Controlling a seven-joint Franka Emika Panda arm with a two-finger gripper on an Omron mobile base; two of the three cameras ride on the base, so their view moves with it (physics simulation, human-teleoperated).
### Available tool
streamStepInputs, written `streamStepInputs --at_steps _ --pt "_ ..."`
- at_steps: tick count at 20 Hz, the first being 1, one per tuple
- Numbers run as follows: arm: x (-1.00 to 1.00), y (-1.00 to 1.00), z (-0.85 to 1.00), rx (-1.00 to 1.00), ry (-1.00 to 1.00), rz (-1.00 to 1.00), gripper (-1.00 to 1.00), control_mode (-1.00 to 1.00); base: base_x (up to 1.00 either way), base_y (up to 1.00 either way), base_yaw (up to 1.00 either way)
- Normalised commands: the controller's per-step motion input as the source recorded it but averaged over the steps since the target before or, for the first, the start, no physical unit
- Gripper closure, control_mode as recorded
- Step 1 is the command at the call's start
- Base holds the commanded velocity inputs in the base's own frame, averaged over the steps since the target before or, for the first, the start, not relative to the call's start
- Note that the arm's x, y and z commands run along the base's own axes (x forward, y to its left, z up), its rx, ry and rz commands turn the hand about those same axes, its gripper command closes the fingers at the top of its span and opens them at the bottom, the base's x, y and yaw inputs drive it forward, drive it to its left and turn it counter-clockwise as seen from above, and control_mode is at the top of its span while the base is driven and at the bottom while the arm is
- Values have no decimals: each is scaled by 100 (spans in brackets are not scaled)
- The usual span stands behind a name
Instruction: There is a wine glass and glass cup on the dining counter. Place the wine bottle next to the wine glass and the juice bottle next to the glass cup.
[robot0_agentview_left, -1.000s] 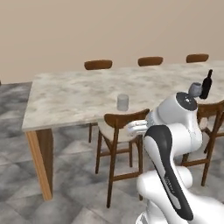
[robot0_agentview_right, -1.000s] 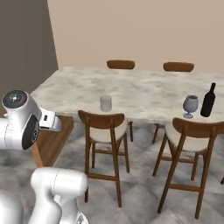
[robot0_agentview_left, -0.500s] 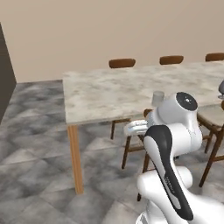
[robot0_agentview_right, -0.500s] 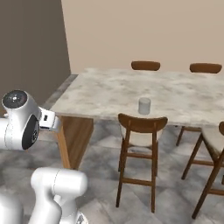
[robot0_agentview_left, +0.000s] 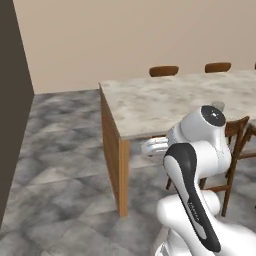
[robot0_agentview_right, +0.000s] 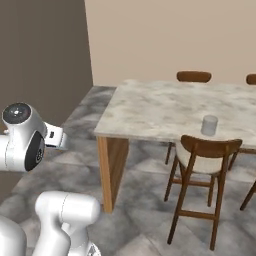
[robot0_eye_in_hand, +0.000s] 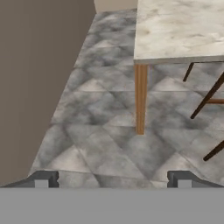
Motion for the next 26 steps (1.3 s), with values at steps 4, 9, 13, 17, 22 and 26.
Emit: streamStepInputs --at_steps 4,9,13,17,22,26 --pt "0 0 0 0 0 0 -100 100 33 81 -3" --pt "0 0 0 0 0 0 -100 100 51 71 -8" --pt "0 0 0 0 0 0 -100 100 73 54 -14" --pt "0 0 0 0 0 0 -100 100 74 54 -13" --pt "0 0 0 0 0 0 -100 100 80 50 -11" --pt "0 0 0 0 0 0 -100 100 70 61 -8"
